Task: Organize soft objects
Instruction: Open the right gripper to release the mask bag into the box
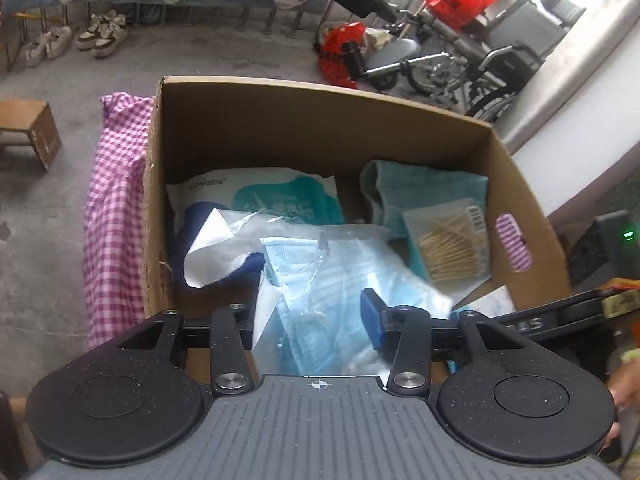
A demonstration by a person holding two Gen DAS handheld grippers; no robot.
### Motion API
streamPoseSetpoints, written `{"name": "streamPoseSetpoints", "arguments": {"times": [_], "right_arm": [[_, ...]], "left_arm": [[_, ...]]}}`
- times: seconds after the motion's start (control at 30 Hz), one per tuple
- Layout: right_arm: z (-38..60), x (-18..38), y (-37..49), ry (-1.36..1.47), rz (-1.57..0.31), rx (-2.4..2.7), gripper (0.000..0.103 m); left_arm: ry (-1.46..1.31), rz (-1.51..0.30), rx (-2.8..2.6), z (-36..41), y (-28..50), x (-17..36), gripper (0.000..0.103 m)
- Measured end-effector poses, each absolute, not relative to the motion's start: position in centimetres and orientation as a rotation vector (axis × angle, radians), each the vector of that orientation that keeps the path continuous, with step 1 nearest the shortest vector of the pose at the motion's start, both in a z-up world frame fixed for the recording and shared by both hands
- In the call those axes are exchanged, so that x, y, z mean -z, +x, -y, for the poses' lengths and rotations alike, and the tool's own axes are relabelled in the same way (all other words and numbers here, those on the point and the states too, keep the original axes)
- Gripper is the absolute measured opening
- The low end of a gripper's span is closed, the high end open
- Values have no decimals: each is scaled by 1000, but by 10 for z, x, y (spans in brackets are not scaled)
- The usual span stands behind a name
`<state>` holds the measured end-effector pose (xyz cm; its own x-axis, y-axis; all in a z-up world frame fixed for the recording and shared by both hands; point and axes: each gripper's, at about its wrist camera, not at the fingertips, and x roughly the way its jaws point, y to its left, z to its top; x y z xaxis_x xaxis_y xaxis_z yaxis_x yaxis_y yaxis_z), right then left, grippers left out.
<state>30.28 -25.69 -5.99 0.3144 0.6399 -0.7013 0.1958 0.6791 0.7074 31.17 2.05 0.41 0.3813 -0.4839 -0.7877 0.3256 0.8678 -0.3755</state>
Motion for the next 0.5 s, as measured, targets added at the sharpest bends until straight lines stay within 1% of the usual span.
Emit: {"name": "streamPoseSetpoints", "arguments": {"times": [0.07, 0.1, 0.13, 0.17, 0.2, 0.23, 0.27, 0.5], "right_arm": [[253, 57, 304, 819, -1270, -334, 20], [253, 58, 305, 814, -1277, -329, 20], [253, 57, 304, 810, -1281, -324, 20], [253, 55, 303, 807, -1283, -320, 20], [255, 53, 302, 805, -1290, -316, 20], [255, 53, 302, 803, -1296, -313, 20], [254, 53, 303, 796, -1303, -309, 19], [239, 56, 301, 766, -1348, -311, 20]], "left_arm": [[-186, -1058, 536, -20, 312, -8, 57], [-190, -1048, 539, -19, 312, -12, 60], [-196, -1040, 543, -20, 310, -14, 70], [-197, -1034, 532, -21, 310, -17, 90], [-198, -1012, 511, -23, 308, -21, 96], [-197, -970, 499, -26, 304, -26, 98], [-191, -940, 500, -28, 301, -31, 98], [-228, -878, 495, -45, 284, -51, 99]]}}
